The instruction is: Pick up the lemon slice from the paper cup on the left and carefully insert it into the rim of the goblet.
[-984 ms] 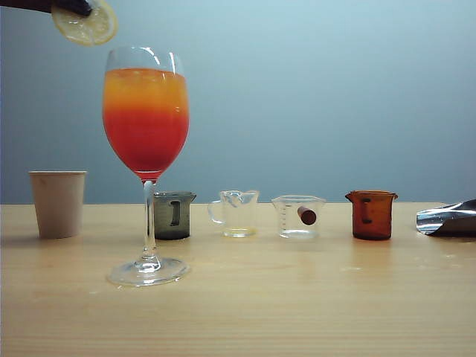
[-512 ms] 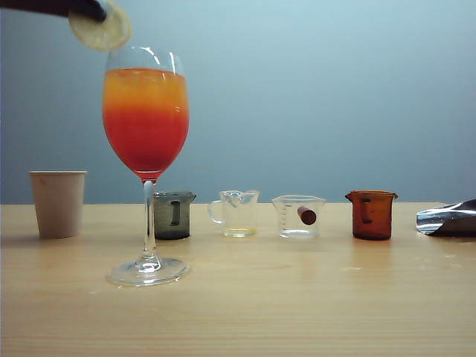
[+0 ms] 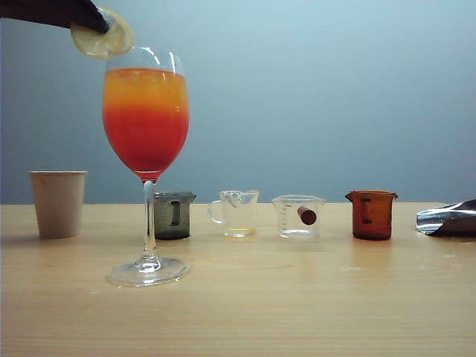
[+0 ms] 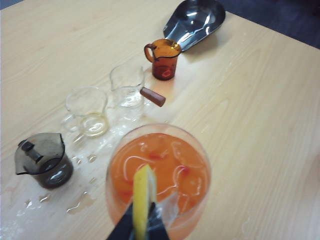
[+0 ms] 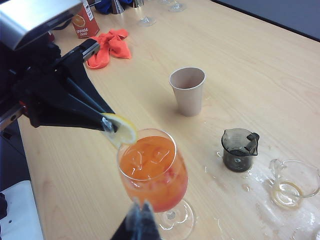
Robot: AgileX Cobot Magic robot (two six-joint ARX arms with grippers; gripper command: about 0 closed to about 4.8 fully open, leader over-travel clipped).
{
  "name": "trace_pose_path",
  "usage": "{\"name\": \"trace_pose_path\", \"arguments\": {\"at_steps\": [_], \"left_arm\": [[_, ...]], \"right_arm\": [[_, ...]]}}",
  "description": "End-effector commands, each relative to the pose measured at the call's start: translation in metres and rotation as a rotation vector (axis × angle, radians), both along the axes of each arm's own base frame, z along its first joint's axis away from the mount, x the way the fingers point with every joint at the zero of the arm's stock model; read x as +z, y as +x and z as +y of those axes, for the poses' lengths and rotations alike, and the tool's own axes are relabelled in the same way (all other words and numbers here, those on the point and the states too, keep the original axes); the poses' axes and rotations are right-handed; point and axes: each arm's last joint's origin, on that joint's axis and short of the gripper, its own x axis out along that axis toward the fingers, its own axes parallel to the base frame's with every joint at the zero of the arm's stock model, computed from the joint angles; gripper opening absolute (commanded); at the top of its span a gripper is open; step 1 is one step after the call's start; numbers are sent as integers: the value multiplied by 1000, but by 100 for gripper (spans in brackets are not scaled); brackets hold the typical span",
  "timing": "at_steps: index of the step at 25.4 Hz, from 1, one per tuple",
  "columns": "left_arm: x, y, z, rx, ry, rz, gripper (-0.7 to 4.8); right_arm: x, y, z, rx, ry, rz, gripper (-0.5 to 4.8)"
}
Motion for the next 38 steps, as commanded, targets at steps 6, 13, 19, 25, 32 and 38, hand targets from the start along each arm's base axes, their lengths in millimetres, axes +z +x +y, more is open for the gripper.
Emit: {"name": "trace_pose_path", "arguments": {"at_steps": [6, 13, 19, 25, 32, 38], "left_arm": [[-1, 3, -1, -2, 19, -22, -6], [0, 2, -2, -23, 5, -13, -6], [-2, 0, -4, -46, 3, 11, -6], [-4, -1, -4, -45, 9, 30, -6], [-4, -1, -4, -44, 10, 30, -6], [-6, 1, -4, -42, 15, 32, -6]], "right_arm": [[3, -1, -1, 2, 6, -21, -2], [3, -1, -1, 3, 5, -21, -2], [3, -1, -1, 3, 5, -21, -2], [2, -1, -1, 3, 5, -21, -2], [2, -1, -1, 3, 5, -21, -2], [2, -1, -1, 3, 5, -21, -2]]}}
